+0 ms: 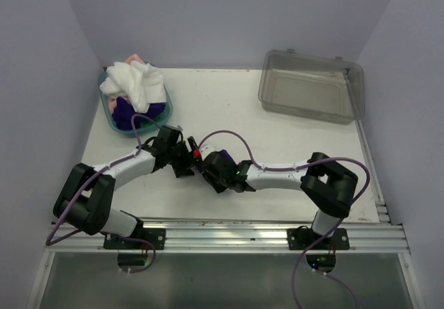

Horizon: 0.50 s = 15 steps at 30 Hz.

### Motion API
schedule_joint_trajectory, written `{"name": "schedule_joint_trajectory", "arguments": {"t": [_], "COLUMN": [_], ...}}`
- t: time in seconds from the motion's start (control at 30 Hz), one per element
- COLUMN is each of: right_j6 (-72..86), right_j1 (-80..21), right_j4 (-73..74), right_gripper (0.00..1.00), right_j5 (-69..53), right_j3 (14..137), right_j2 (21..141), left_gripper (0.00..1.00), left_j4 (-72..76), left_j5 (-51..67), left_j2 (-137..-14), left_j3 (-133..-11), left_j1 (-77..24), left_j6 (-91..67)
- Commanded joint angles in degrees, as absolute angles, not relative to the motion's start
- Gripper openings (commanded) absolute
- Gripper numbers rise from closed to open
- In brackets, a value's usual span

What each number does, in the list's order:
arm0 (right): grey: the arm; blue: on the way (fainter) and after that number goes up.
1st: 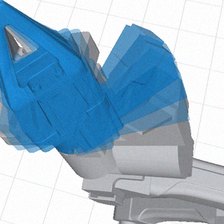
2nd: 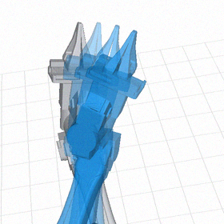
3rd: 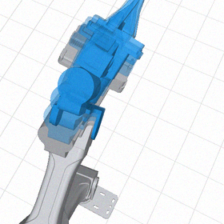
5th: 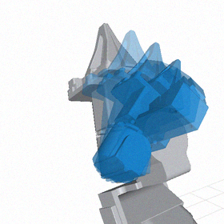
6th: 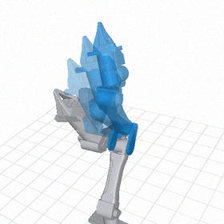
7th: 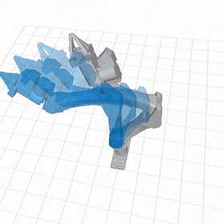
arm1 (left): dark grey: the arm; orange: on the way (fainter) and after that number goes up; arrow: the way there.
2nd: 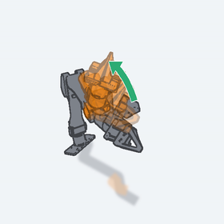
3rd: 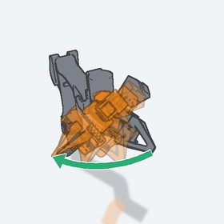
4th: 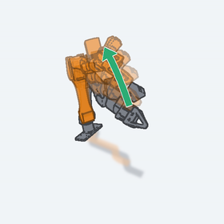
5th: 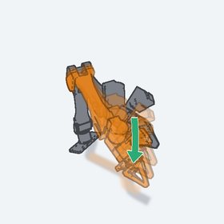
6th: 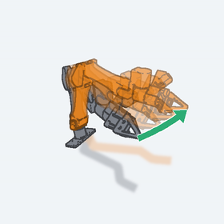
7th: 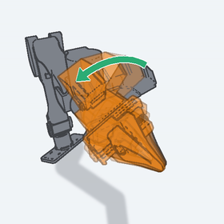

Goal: Roll the towels
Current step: Roll the towel

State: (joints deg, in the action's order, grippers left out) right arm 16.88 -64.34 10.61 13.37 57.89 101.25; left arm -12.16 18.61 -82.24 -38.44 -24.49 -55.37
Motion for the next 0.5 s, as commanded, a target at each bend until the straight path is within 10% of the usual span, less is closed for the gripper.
{"name": "schedule_joint_trajectory", "arguments": {"t": [0.0, 0.47], "right_j6": [21.4, 42.1], "right_j1": [-60.0, -46.9], "right_j4": [3.7, -25.4], "right_gripper": [0.00, 0.00], "right_j5": [-1.5, -32.6], "right_j3": [54.1, 39.1], "right_j2": [96.9, 99.1], "left_gripper": [0.79, 0.75], "left_j4": [-13.9, -8.6], "left_j5": [18.2, 21.6], "left_j2": [-79.3, -82.2], "left_j3": [-41.3, -38.9], "left_j1": [-23.7, -23.8], "left_j6": [-53.6, -52.7]}}
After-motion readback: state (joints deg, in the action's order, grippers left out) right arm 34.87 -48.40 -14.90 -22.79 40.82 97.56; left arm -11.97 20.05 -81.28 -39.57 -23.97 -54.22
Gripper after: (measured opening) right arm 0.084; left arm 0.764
